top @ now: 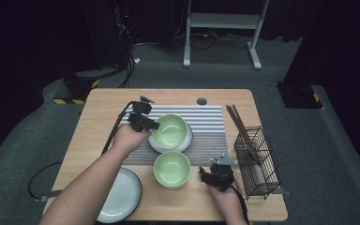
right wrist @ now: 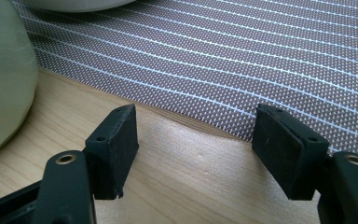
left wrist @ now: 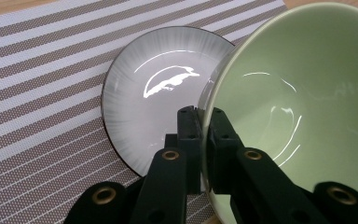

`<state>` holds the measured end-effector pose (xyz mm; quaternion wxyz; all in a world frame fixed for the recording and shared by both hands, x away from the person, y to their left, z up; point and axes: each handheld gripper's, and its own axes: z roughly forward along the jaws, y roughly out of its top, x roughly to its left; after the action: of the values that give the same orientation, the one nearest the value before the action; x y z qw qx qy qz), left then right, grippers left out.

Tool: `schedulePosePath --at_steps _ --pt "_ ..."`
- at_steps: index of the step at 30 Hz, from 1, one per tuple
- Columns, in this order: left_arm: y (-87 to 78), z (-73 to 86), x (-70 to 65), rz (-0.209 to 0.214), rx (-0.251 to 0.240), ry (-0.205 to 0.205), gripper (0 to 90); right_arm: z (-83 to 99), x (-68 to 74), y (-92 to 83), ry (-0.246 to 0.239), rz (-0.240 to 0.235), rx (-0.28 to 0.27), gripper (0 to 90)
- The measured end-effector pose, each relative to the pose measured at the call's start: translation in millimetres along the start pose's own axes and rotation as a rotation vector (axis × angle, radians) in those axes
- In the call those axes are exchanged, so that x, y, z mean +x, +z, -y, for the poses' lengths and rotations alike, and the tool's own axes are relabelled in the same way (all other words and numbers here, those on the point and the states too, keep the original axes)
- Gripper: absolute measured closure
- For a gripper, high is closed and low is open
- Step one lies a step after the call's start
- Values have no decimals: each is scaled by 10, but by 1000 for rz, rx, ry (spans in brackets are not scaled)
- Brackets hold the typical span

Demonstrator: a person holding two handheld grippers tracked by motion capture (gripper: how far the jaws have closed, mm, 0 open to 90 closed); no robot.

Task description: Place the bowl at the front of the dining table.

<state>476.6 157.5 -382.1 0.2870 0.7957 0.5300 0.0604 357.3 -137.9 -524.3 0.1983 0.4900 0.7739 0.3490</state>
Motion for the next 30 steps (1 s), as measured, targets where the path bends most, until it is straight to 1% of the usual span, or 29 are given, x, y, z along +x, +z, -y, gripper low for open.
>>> schedulePosePath --at_steps 3,4,6,7,8,11,13,14,17,25,30 --pt "32 -17 33 -1 5 -6 855 0 0 0 0 0 0 309" --pt "45 -20 38 -4 1 -15 855 0 0 0 0 0 1 309" --pt "67 -30 58 6 6 -23 855 0 0 -1 0 0 1 309" --pt "80 -35 58 4 2 -26 856 0 0 -1 1 -1 1 310" --pt "91 -42 60 4 4 -20 855 0 -1 -1 1 -1 1 309" --pt "137 -57 63 8 11 -30 856 -1 -1 0 1 -1 1 310" --pt "172 -58 54 2 10 -35 855 -2 -2 0 2 -2 1 310" --pt "187 -61 56 1 14 -29 855 -2 -3 -1 2 -2 2 310" --pt "237 -64 62 -4 13 -45 855 -1 -3 2 -1 -1 -1 309" --pt "349 -86 156 -7 38 -61 856 -2 -7 0 3 -6 0 309" --pt "413 -90 211 -21 46 -79 855 -3 -8 -1 6 -7 2 309"
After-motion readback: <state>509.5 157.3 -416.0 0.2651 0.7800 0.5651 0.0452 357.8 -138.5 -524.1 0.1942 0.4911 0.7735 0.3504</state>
